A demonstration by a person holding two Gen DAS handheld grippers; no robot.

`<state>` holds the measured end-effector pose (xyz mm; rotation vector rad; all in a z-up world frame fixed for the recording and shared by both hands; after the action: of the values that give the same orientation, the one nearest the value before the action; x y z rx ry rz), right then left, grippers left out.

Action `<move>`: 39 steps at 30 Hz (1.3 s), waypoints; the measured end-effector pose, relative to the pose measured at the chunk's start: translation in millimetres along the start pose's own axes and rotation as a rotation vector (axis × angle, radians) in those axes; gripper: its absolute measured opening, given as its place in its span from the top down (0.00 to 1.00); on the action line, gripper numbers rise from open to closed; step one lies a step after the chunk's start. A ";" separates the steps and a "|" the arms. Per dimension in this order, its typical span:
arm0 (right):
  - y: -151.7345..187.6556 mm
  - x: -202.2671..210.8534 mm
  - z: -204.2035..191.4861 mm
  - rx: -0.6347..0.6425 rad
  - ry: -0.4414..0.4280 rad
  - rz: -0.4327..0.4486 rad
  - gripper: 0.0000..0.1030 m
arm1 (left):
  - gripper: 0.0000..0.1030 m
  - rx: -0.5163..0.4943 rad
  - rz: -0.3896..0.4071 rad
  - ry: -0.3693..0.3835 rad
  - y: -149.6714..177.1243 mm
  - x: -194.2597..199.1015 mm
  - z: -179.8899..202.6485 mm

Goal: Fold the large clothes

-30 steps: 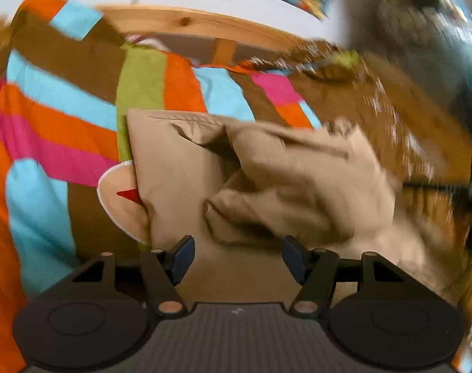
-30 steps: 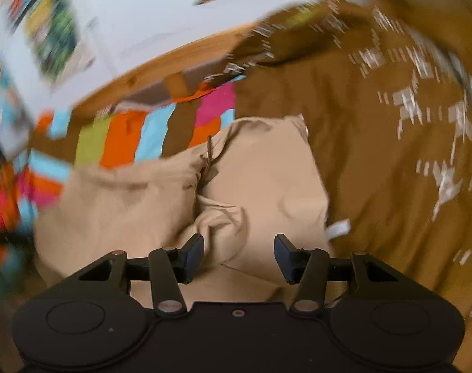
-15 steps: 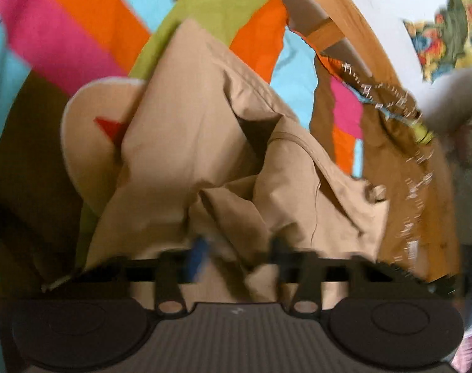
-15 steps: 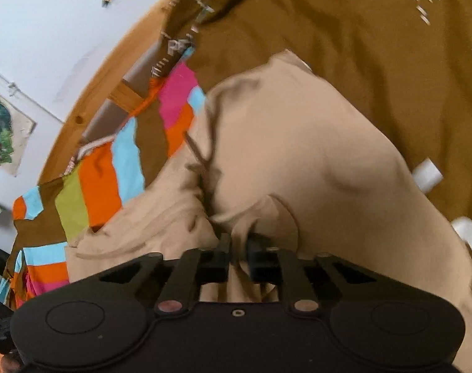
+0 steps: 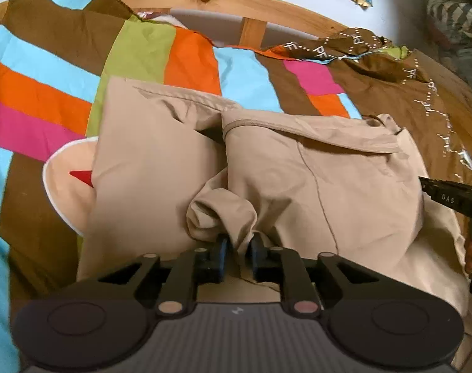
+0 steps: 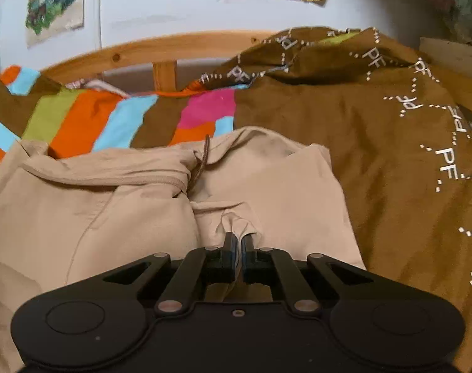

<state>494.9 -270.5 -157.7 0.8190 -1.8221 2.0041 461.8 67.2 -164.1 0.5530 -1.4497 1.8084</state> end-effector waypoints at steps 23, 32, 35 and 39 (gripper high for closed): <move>-4.9 2.0 -67.8 0.085 -0.130 -0.026 0.66 | 0.43 -0.108 0.024 -0.176 -12.4 -20.6 25.4; 33.4 130.1 -48.7 0.131 -0.164 0.002 0.38 | 0.03 -0.155 0.095 -0.150 31.6 73.5 40.8; 53.9 165.8 -49.0 0.108 -0.158 0.004 0.28 | 0.01 -0.128 0.055 -0.150 53.9 95.3 44.5; 80.2 205.6 -54.6 0.089 -0.141 -0.002 0.19 | 0.01 -0.142 0.033 -0.136 83.9 124.8 49.7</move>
<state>275.2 -258.7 -100.6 1.0112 -1.8157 2.0874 312.9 47.1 -114.0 0.5924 -1.6732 1.7045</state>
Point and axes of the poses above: each gripper's, at about its wrist camera, not at the fingertips, and x roughly against the way its jaws point, z to its right, y to its underside, the point moved 8 cm from there along -x, roughly the way its jaws point, and after that the axes turned 4 degrees about x, right-handed, at the moved point
